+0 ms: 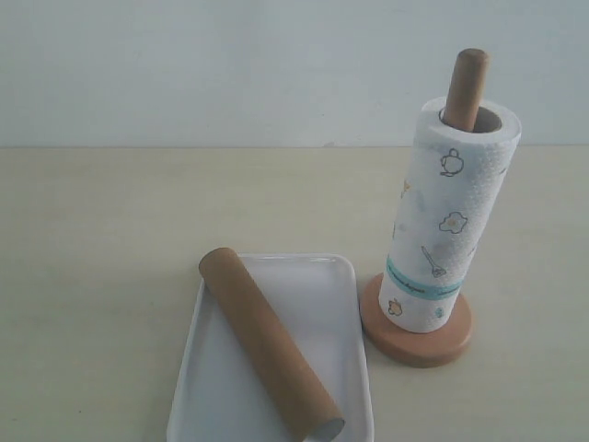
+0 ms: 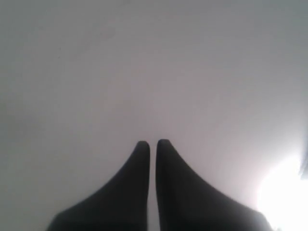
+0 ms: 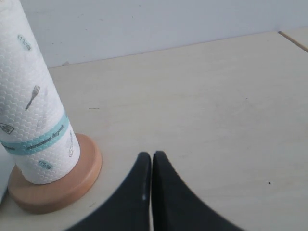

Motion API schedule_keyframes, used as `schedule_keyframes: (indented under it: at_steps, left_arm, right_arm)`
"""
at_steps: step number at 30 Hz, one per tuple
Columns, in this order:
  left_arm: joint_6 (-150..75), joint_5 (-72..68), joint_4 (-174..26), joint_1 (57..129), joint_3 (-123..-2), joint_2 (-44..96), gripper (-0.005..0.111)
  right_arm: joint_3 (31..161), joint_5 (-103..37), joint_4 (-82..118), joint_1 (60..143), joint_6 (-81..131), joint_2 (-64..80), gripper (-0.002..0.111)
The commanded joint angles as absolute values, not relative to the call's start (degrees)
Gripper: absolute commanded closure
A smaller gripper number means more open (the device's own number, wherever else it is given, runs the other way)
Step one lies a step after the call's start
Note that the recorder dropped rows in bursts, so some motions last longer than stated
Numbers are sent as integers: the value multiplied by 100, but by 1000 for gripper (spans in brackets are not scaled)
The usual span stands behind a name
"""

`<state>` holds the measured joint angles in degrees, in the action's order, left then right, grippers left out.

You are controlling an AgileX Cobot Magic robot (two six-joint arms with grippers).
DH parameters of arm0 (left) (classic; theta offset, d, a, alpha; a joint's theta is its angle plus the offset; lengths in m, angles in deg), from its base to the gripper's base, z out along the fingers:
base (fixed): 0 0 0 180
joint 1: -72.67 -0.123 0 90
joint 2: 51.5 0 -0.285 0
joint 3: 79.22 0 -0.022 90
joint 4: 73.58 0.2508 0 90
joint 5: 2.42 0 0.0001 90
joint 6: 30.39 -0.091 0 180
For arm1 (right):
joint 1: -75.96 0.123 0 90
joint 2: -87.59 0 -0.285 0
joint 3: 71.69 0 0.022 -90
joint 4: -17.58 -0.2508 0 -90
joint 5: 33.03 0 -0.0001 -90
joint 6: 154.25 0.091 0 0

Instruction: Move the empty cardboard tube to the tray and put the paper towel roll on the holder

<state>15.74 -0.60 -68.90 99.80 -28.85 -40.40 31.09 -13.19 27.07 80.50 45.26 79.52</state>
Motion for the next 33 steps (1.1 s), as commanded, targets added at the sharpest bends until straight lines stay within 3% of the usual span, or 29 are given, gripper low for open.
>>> schedule_keyframes:
  at_steps: [1,14,26,33]
  left_arm:
    - [946,248,-6987,9554,-2265,-4371,103]
    - [-1794,233,-8236,8246,-256,-4371,103]
    - [-2832,-914,-8216,8161,-200,-4371,103]
    - [-2903,-1948,-8191,7692,-200,-4371,103]
  right_arm:
    - [3109,-1389,2718,8004,4492,7981,108]
    - [3109,-1389,2718,8004,4492,7981,108]
    - [3109,-1389,2718,8004,4492,7981,108]
    - [3109,-1389,2718,8004,4492,7981,108]
